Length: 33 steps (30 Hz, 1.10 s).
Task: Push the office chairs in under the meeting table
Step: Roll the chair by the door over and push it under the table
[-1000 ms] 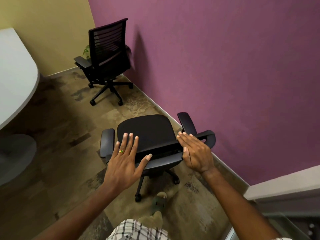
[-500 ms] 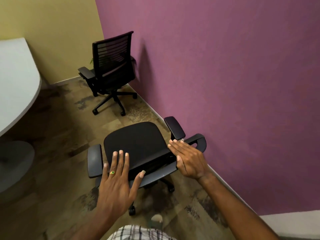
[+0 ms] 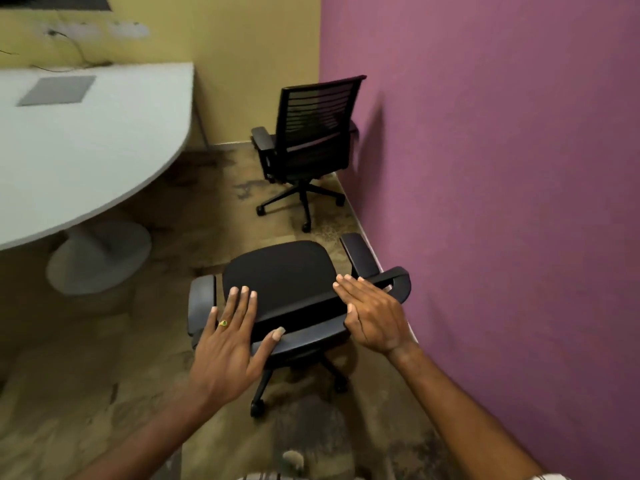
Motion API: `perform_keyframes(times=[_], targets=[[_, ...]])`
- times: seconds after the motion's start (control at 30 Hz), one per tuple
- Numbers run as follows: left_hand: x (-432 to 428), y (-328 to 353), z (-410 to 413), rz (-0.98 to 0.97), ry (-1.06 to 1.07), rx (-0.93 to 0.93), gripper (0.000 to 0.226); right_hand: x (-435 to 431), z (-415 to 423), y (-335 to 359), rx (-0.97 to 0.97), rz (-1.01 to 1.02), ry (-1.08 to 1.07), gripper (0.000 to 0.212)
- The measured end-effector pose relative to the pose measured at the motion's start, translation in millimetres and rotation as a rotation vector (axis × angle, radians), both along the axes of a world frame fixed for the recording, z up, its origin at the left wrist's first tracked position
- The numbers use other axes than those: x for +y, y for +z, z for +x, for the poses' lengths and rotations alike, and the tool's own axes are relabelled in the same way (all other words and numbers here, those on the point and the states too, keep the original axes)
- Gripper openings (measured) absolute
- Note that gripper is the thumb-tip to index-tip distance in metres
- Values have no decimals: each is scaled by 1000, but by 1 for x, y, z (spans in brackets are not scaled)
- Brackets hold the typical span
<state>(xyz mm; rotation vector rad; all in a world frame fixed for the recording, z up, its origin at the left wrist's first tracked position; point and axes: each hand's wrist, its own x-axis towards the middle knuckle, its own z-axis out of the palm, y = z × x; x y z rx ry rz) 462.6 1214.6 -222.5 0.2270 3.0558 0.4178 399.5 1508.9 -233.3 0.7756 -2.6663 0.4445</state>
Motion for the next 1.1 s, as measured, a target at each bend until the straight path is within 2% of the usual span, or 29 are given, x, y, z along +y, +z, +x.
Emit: perform_keyframes(times=[0.07,0.17,0.53,0.67,1.0,1.1], targets=[[20,1,-4,-7,107,3,93,13,-26,3,3,-10,73,51],[31,3,-17,6,154,0,94,21,-59,9,-4,-15,146,51],[35,4,-56,-15,247,23,92,15,-133,0,-9,-38,265,52],[15,2,-92,0,350,28,90,-18,-194,2,-27,-18,359,53],[-40,4,-160,0,433,76,92,-84,-285,3,-28,3,454,52],[-57,1,-177,-19,445,69,91,-99,-313,3,-28,85,524,51]])
